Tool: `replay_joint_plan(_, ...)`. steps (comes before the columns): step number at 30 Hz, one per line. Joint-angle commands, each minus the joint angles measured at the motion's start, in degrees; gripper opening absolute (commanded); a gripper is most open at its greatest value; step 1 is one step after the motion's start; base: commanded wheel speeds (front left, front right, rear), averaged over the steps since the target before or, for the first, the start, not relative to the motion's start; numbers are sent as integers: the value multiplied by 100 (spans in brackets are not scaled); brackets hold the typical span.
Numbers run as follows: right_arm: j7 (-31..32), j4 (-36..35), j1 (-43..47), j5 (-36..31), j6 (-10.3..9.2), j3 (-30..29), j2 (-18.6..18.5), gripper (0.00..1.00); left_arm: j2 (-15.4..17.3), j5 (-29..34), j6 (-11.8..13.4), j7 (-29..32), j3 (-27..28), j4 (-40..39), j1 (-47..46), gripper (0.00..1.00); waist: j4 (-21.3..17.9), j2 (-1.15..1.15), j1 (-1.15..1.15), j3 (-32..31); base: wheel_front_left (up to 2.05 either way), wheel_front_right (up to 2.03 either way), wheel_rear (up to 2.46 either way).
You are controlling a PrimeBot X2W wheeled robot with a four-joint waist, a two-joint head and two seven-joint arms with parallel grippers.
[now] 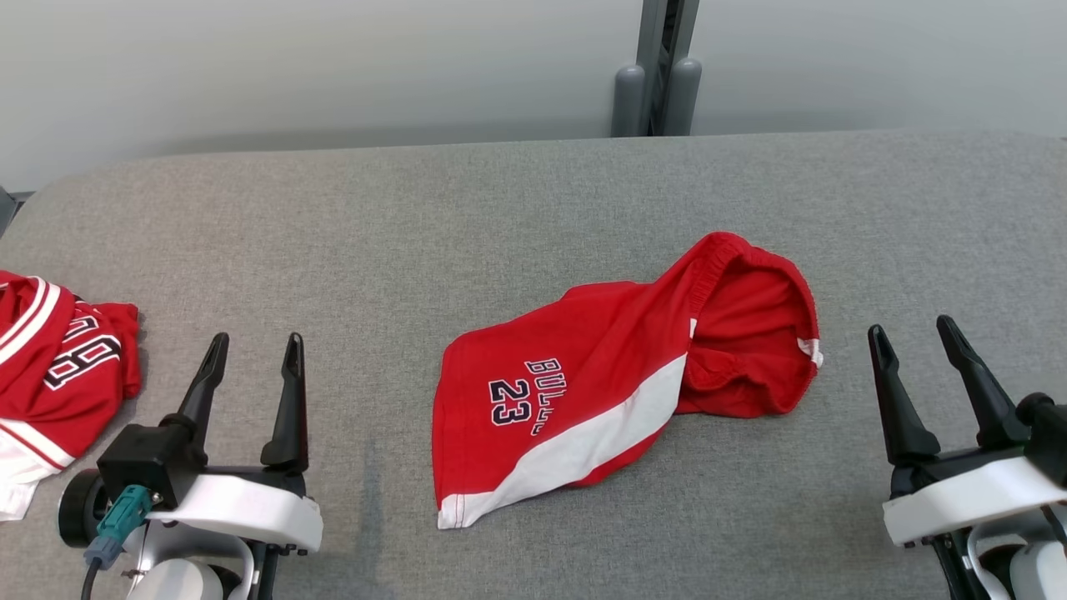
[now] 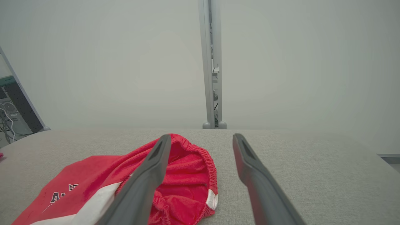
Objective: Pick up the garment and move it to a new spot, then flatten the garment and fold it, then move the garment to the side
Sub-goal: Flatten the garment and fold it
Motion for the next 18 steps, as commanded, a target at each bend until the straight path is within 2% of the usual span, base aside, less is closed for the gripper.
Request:
replay_joint_plan(1,104,-146,119,-61,0,-70,41,100,10,-43,1,11,5,-24,49,100,-13,0,0,-48,0,0,0)
replay_joint_plan(11,523,-679,503,-278,1,-251,323,100,47,-56,61,130,-59,-136,121,100,4,0,0,-155,0,0,0)
replay_joint_plan(15,615,-715,480,-251,1,-242,329,100,49,-55,66,155,-95,-155,127,100,43,0,0,-177,0,0,0)
replay_joint_plan(18,753,-690,407,-285,1,-90,198,100,45,-59,62,169,-116,-166,92,100,98,0,0,-156,0,0,0)
